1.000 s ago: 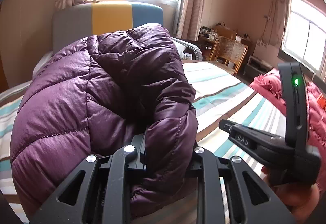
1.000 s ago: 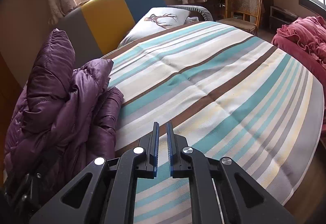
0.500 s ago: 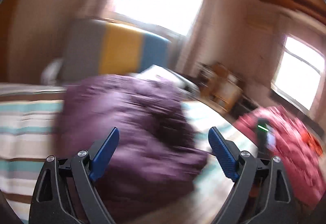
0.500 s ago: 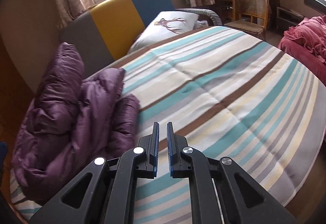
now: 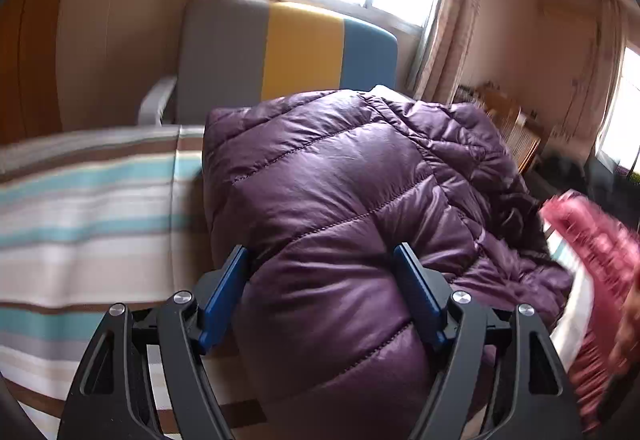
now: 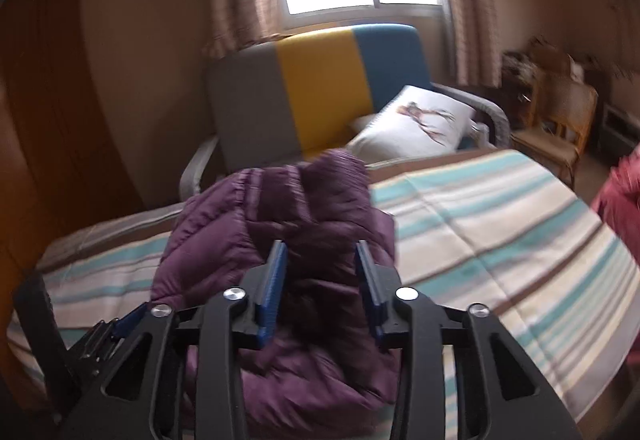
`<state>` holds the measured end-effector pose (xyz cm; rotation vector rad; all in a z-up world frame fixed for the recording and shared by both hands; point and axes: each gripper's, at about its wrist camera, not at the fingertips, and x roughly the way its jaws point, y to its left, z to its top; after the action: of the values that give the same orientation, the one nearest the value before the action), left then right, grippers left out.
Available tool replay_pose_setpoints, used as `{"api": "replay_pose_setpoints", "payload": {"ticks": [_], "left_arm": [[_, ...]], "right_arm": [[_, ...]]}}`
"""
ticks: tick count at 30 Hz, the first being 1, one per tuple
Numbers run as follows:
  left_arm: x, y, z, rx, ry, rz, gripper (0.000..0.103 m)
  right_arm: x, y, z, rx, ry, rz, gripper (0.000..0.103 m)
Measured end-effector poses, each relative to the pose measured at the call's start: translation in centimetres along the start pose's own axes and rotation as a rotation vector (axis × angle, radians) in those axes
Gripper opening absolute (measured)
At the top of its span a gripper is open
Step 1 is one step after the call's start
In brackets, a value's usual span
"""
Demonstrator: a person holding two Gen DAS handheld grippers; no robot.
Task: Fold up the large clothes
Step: 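Grasp the jacket edge with the right tool while the left tool presses the bundle flat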
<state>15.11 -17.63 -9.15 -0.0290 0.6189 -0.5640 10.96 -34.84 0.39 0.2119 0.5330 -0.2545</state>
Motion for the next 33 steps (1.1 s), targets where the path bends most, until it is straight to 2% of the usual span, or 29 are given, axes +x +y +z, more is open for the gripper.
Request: {"api": "replay_pose_setpoints", "payload": {"ticks": [4, 8, 9, 10, 13, 16, 21, 25, 28, 33], "left_arm": [[-0.2, -0.3, 0.2, -0.006, 0.004, 0.009, 0.074], [-0.2, -0.6, 0.3, 0.028, 0.011, 0.033, 0.074], [-0.3, -0.9, 0.5, 0.034, 0.013, 0.035, 0.074], [-0.2, -0.9, 0.6, 0.037, 0.016, 0.037, 0.074], [0.1, -1.1, 0.6, 0.044, 0.019, 0.029, 0.075], [0.3, -1.8, 0.3, 0.077, 0.008, 0.030, 0.075], [0.6, -2.1, 0.2, 0.076, 0.002, 0.030, 0.075], [0.7, -2.4, 0.4, 0.085, 0.003, 0.050, 0.075], [0.1, -2.0, 0.7, 0.033, 0.018, 0.039, 0.083], [-0.9, -0.4, 3.6, -0.167, 0.027, 0.009, 0.082]], "right_arm": [[4.1, 2.2, 1.8, -0.112, 0.054, -0.006, 0.031], [8.4, 1.7, 2.5, -0.173, 0.113, -0.078, 0.031], [9.3, 1.0, 2.3, -0.160, 0.130, -0.090, 0.029], [10.0, 0.4, 2.1, -0.145, 0.145, -0.093, 0.022], [12.0, -2.3, 0.5, -0.065, 0.192, -0.076, 0.022], [13.1, -3.5, -1.0, -0.017, 0.200, -0.066, 0.022], [15.7, -3.9, -2.3, 0.003, 0.227, -0.053, 0.022], [16.2, -3.8, -2.6, -0.004, 0.219, -0.067, 0.022], [16.1, -4.0, -2.6, 0.000, 0.210, -0.067, 0.022], [15.3, -3.6, -2.9, 0.000, 0.198, -0.077, 0.022]]}}
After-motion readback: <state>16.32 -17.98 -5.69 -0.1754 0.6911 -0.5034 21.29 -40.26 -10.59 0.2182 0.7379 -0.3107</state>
